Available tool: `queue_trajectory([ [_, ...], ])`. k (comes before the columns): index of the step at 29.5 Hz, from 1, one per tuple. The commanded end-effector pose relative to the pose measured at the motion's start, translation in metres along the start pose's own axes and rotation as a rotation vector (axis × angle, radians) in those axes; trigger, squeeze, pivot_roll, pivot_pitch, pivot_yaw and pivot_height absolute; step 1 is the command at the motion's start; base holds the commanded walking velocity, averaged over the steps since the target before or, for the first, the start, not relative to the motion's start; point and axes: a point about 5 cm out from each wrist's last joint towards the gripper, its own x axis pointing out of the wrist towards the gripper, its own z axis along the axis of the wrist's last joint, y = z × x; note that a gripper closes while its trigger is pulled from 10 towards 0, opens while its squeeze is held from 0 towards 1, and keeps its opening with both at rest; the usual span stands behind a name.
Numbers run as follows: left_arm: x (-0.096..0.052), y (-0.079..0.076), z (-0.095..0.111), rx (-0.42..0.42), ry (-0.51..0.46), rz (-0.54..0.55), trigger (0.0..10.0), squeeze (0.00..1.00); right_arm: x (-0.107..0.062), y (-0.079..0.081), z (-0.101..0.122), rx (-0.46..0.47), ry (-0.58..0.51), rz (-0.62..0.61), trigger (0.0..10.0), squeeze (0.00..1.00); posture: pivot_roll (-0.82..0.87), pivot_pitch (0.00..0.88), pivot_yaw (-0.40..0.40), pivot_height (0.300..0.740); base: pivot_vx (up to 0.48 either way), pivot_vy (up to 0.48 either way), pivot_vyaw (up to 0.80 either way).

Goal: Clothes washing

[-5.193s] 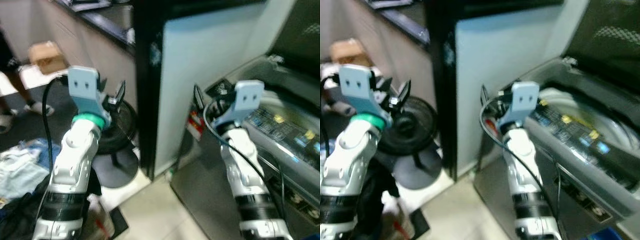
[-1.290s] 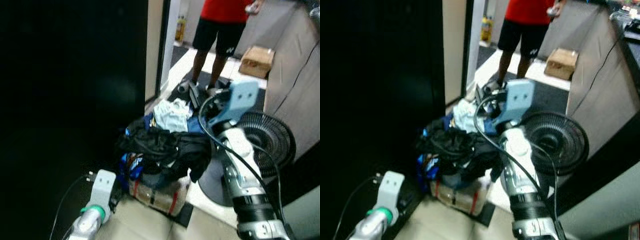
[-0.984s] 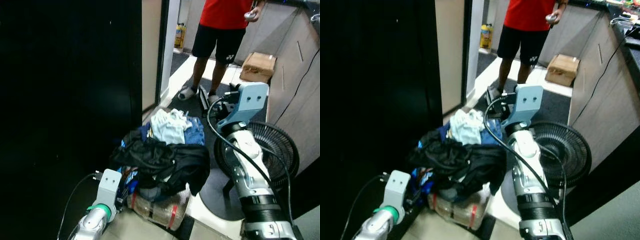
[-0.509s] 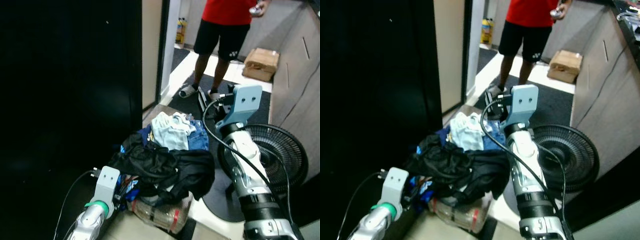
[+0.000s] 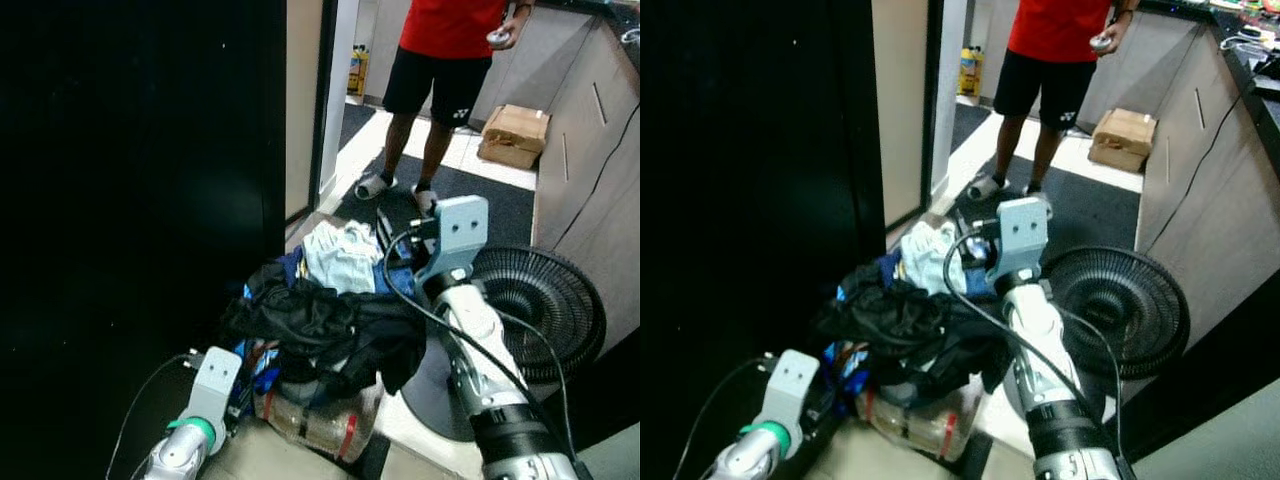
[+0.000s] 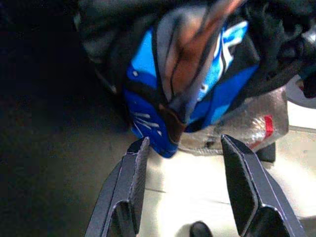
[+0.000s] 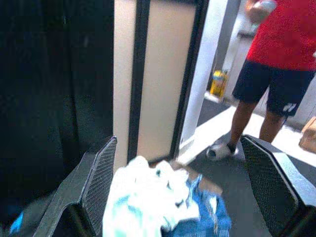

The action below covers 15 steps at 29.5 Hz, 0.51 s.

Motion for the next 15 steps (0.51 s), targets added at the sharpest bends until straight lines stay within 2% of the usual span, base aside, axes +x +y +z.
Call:
queue_trajectory([
  [1, -0.003, 0.002, -0.009, -0.042, 0.043, 0.016, 10.0, 0.0, -0.002, 0.003, -0.017, -0.014, 0.069, 0.028, 10.0, 0.0, 0.07, 0.172, -0.017, 0.74, 0.0, 0.0, 0.0],
  [2, -0.003, 0.002, -0.009, -0.042, 0.043, 0.016, 10.0, 0.0, -0.002, 0.003, -0.017, -0.014, 0.069, 0.028, 10.0, 0.0, 0.07, 0.172, -0.017, 0.74, 0.0, 0.0, 0.0],
  [3, -0.003, 0.004, -0.008, -0.067, 0.04, 0.031, 10.0, 0.0, -0.002, 0.006, -0.027, -0.015, 0.111, 0.047, 10.0, 0.0, 0.07, 0.183, -0.02, 0.74, 0.0, 0.0, 0.0],
  [5, -0.003, 0.004, -0.008, -0.067, 0.04, 0.031, 10.0, 0.0, -0.002, 0.006, -0.027, -0.015, 0.111, 0.047, 10.0, 0.0, 0.07, 0.183, -0.02, 0.74, 0.0, 0.0, 0.0],
  [7, -0.001, 0.008, 0.0, -0.092, 0.014, 0.053, 10.0, 0.0, -0.007, 0.013, -0.048, 0.012, 0.21, 0.112, 10.0, 0.0, 0.09, 0.221, -0.028, 0.74, 0.0, 0.0, 0.0],
  [8, -0.001, 0.008, 0.0, -0.092, 0.014, 0.053, 10.0, 0.0, -0.007, 0.013, -0.048, 0.012, 0.21, 0.112, 10.0, 0.0, 0.09, 0.221, -0.028, 0.74, 0.0, 0.0, 0.0],
  [9, -0.001, 0.012, 0.007, -0.103, -0.011, 0.066, 10.0, 0.0, -0.01, 0.022, -0.057, 0.043, 0.249, 0.163, 10.0, 0.0, 0.1, 0.236, -0.029, 0.74, 0.0, 0.0, 0.0],
  [10, -0.001, 0.012, 0.007, -0.103, -0.011, 0.066, 10.0, 0.0, -0.01, 0.022, -0.057, 0.043, 0.249, 0.163, 10.0, 0.0, 0.1, 0.236, -0.029, 0.74, 0.0, 0.0, 0.0],
  [12, -0.002, 0.019, 0.018, -0.125, -0.054, 0.09, 10.0, 0.0, -0.011, 0.036, -0.063, 0.085, 0.274, 0.237, 10.0, 0.0, 0.12, 0.259, -0.031, 0.74, 0.0, 0.0, 0.0],
  [15, -0.006, 0.028, 0.029, -0.136, -0.099, 0.119, 10.0, 0.0, -0.001, 0.047, -0.056, 0.128, 0.25, 0.257, 10.0, 0.0, 0.14, 0.289, -0.034, 0.74, 0.0, 0.0, 0.0],
])
